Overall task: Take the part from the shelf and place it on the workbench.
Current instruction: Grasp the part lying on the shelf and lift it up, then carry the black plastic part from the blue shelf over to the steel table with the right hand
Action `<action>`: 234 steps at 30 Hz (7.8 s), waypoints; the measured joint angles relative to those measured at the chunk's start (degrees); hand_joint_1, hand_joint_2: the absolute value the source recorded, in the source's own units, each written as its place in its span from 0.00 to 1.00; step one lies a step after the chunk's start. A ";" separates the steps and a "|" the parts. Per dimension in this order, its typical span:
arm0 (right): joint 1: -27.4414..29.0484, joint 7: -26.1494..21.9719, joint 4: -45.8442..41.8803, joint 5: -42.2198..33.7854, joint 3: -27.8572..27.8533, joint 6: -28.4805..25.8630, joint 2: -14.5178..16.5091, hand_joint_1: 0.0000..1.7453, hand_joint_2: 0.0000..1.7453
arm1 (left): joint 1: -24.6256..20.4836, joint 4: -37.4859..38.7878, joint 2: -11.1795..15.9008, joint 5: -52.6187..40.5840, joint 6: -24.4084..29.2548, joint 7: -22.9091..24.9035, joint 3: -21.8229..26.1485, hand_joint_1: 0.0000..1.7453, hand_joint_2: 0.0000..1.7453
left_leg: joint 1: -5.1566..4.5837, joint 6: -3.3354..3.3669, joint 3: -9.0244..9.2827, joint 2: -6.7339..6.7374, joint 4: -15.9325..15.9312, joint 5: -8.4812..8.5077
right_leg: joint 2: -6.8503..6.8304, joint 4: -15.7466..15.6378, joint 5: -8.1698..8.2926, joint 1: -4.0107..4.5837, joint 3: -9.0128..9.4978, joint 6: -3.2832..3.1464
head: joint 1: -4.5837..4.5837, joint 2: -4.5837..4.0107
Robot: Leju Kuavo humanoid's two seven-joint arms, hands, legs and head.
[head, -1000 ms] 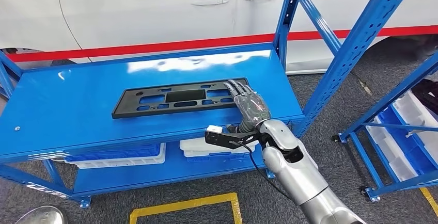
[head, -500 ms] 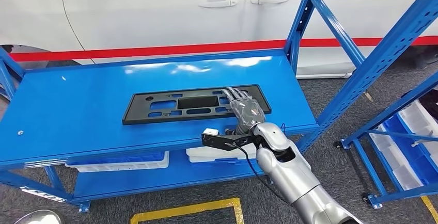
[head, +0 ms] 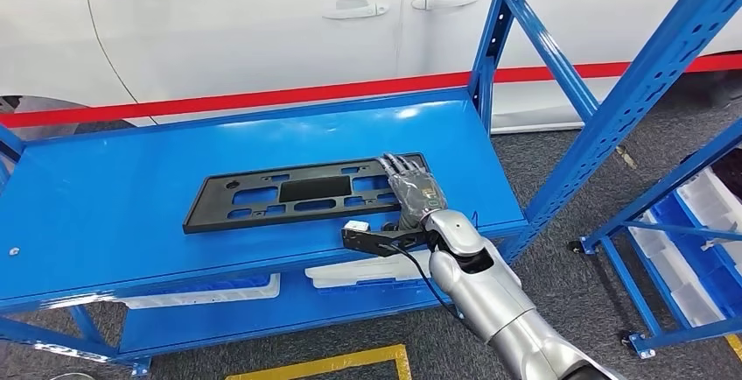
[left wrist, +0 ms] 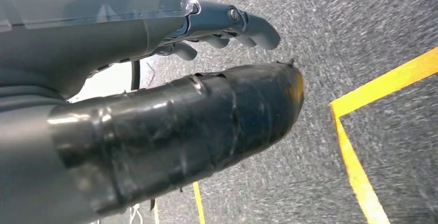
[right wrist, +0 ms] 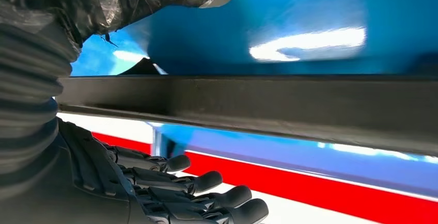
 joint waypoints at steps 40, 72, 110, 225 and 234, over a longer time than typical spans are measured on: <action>-3.57 2.53 12.01 11.30 -1.17 -5.73 0.08 1.00 1.00 | -0.10 0.01 -0.11 3.80 -2.34 -1.17 4.46 0.00 1.00 | -0.61 2.09 5.83 -0.18 -9.77 1.99 | -0.09 -1.36 -1.14 0.71 2.54 1.30 | 0.16 0.00; 5.31 -7.09 -33.47 -0.36 -5.58 -2.35 -5.99 1.00 1.00 | 0.07 -0.08 -0.51 1.25 -0.98 3.38 6.92 0.00 1.00 | 0.77 -0.40 -1.09 0.31 6.71 -7.89 | 0.14 2.16 1.31 -0.55 -3.75 0.20 | 0.08 0.00; 3.87 -12.76 -43.29 -15.71 7.19 8.82 -8.42 1.00 1.00 | -0.95 -0.10 -0.07 -0.26 -2.02 3.14 7.21 0.00 1.00 | -0.45 0.55 12.37 0.12 -10.09 -3.89 | -0.43 1.57 5.53 -0.59 -6.83 1.71 | 0.08 0.00; -5.19 -8.78 -35.17 -27.35 15.05 13.52 -7.37 1.00 1.00 | -0.94 -0.08 -2.51 0.25 -2.60 2.68 12.86 0.00 1.00 | 0.66 -0.20 -0.57 0.96 3.67 -7.17 | 0.04 -1.38 1.65 0.79 -0.80 -0.37 | 0.10 0.00; -5.86 -8.97 -34.60 -27.91 15.70 13.77 -7.21 1.00 1.00 | -1.18 -0.08 -2.31 0.24 -2.63 2.44 12.96 0.00 1.00 | -0.56 2.01 10.62 -3.69 -8.82 -3.94 | 5.70 1.74 6.28 0.89 -7.93 1.09 | 0.14 0.01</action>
